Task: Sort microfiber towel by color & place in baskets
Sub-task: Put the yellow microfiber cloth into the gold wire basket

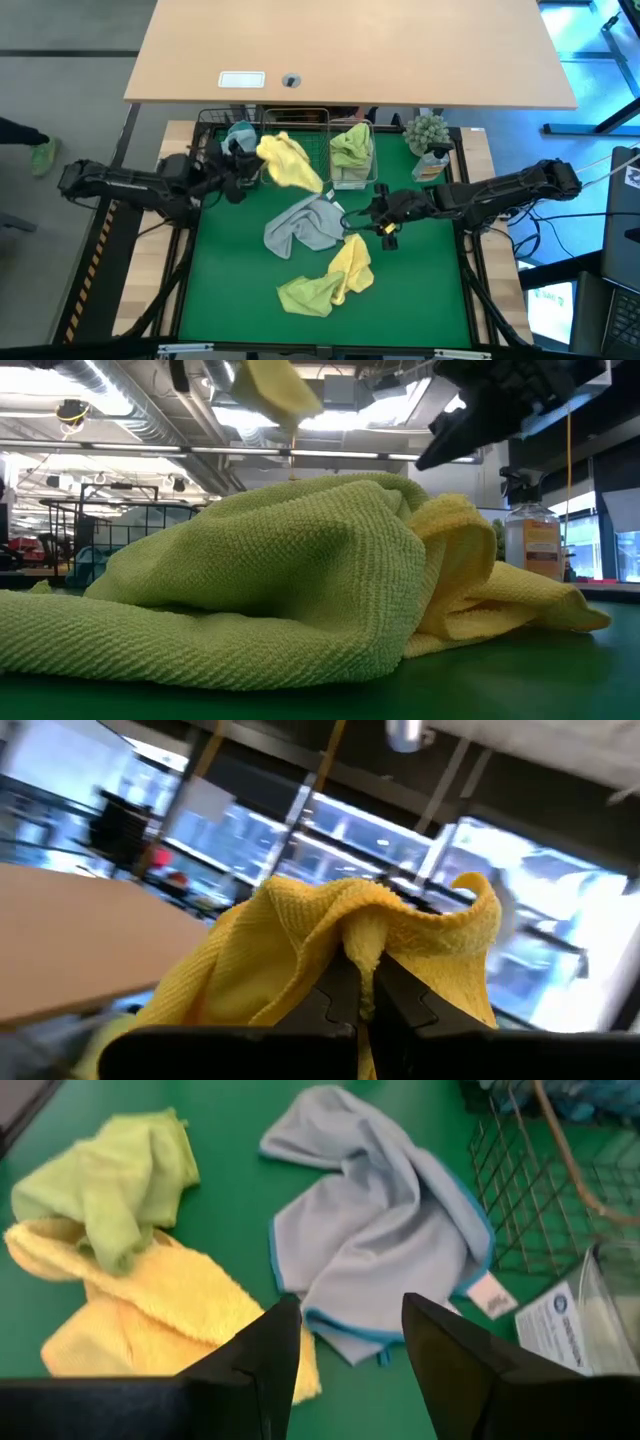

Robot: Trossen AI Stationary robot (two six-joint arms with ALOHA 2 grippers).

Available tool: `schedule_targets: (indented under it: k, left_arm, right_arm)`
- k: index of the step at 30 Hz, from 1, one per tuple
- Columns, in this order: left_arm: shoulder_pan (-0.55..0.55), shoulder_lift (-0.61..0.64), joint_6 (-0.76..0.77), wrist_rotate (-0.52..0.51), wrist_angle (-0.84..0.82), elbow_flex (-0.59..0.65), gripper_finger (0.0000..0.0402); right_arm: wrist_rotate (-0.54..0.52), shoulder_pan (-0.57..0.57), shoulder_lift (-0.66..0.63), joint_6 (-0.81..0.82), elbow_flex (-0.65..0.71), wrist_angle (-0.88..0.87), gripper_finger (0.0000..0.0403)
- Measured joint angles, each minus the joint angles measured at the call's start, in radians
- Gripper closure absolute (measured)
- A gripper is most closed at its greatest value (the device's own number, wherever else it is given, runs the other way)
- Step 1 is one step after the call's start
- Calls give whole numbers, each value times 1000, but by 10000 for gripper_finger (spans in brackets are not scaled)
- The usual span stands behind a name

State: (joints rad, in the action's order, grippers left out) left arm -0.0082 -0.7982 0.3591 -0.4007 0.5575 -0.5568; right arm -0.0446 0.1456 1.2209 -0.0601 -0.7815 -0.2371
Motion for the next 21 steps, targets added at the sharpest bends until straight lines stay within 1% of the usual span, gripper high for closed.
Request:
schedule_targets:
  k: [5,10,16,21]
  left_arm:
    - [144,-54,-30,-1,-4,0,401]
    - [259,-168,-29,-1,-54,0,401]
    - [339,-341,5,-1,-115,0,401]
    - [380,-472,5,16,-125,0,401]
  right_arm:
    - [47,-39,0,-45,0,44,226]
    - [64,-51,0,-83,0,73,226]
    - [65,-48,0,-101,0,72,226]
    - [65,-48,0,-101,0,71,226]
